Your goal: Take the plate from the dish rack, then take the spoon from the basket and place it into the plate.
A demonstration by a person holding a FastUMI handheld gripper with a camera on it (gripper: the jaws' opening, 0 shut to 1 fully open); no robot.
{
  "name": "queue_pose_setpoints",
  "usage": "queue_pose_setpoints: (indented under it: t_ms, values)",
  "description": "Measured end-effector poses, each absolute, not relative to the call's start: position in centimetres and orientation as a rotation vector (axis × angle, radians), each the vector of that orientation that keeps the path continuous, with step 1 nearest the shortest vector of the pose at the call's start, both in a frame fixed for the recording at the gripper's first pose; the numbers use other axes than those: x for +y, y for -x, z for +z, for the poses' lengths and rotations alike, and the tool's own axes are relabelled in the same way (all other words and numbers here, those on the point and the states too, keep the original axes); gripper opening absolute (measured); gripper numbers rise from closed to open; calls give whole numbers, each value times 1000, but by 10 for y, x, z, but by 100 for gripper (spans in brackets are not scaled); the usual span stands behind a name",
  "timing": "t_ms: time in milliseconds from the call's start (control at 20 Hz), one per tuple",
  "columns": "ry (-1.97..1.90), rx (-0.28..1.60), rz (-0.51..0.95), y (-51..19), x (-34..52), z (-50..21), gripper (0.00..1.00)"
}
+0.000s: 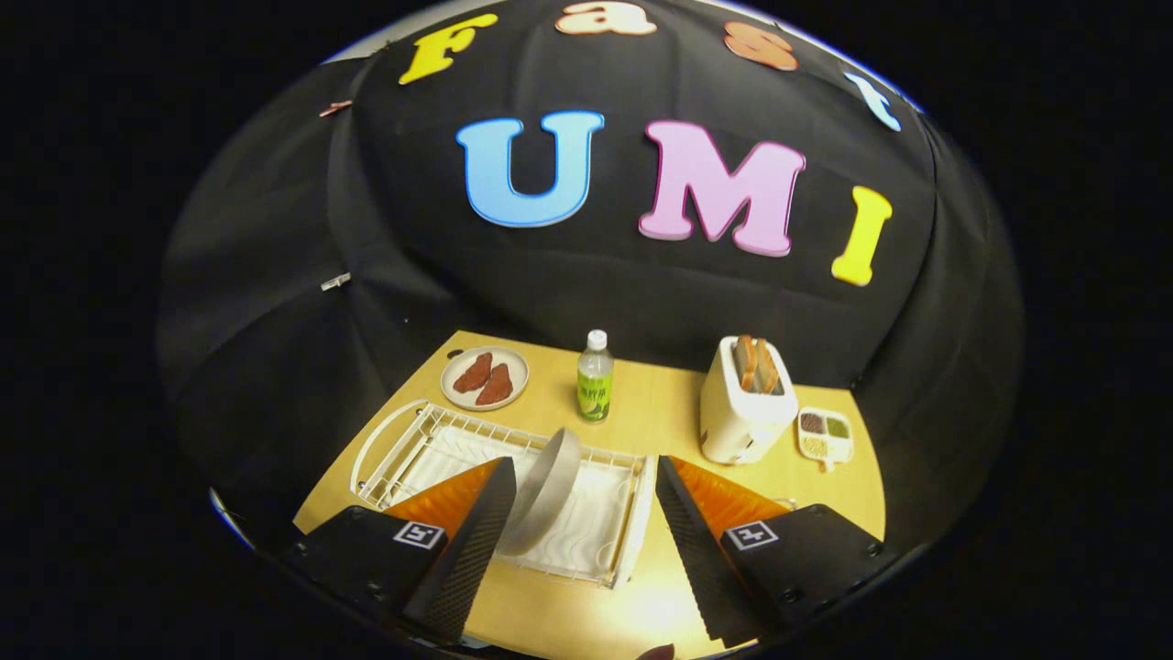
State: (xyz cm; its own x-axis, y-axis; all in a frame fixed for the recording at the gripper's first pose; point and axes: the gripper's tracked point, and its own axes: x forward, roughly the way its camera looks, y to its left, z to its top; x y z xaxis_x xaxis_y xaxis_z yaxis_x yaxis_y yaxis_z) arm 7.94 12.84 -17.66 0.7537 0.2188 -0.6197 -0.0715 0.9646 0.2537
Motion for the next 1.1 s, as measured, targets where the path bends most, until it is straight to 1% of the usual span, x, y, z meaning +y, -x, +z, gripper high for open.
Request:
queue_pose_setpoints:
  t_ms: [200,300,400,450,500,600,650,750,900,1100]
  values:
    - [-251,864,96,-95,155,-246,93]
    - [-231,932,54,-99,161,-282,89]
    - [-248,997,6,-99,170,-312,75]
    - [-267,1016,-8,-100,175,-321,63]
    - [-270,1023,-27,-103,177,-327,57]
    - [-246,1016,-95,-108,169,-328,38]
    - [-224,1012,-114,-112,171,-326,34]
    - [-138,1004,-121,-118,175,-316,32]
    - [-1,932,-131,-135,174,-292,30]
    - [-38,854,-144,-142,163,-267,30]
